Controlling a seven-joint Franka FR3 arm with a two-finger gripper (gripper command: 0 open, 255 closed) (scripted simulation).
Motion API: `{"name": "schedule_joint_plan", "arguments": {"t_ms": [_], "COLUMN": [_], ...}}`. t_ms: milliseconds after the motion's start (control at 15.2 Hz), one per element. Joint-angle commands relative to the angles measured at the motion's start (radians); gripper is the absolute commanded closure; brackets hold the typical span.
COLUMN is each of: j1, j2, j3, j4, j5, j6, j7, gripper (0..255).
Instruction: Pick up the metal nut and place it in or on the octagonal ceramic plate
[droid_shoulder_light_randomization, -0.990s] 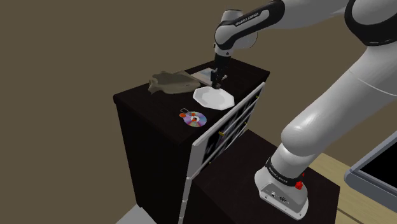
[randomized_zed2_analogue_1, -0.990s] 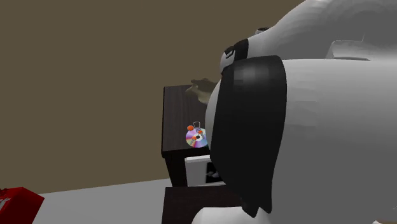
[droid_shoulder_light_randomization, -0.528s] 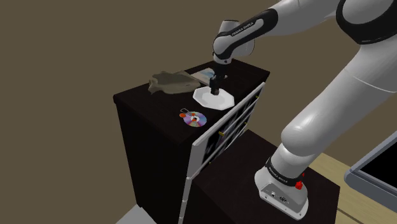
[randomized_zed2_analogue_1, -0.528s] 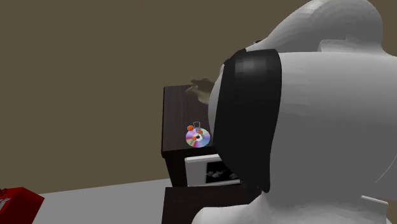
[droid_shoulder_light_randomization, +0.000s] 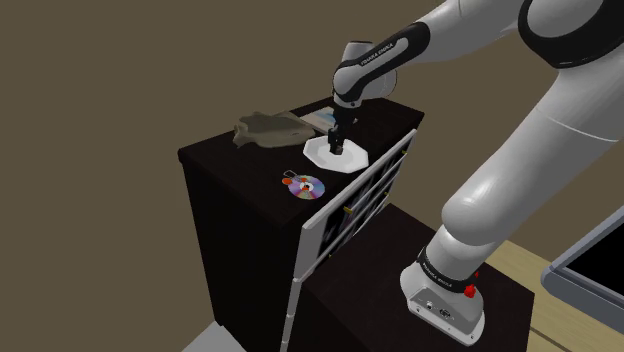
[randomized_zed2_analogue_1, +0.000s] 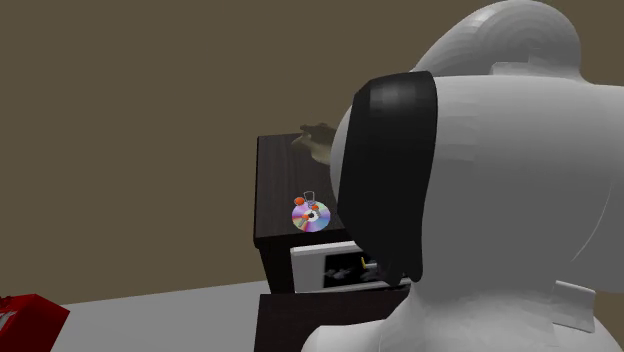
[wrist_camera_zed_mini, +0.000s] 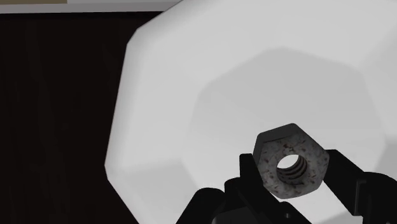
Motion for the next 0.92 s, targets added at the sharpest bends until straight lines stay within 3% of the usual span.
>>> {"name": "schedule_joint_plan", "arguments": {"t_ms": [0, 132, 198, 528, 858], "j1": [0.0, 0.0, 0.0, 0.0, 0.0], "j2": [0.0, 0.0, 0.0, 0.0, -0.072], "j3": [0.0, 0.0, 0.0, 0.0, 0.0], "j4": [0.0, 0.0, 0.0, 0.0, 0.06], "j5": [0.0, 0.0, 0.0, 0.0, 0.0], "j6": [0.001, 0.001, 0.001, 0.001, -0.132], "j7": [0.0, 0.0, 0.0, 0.0, 0.001], "gripper": [255, 255, 0, 0, 0]}}
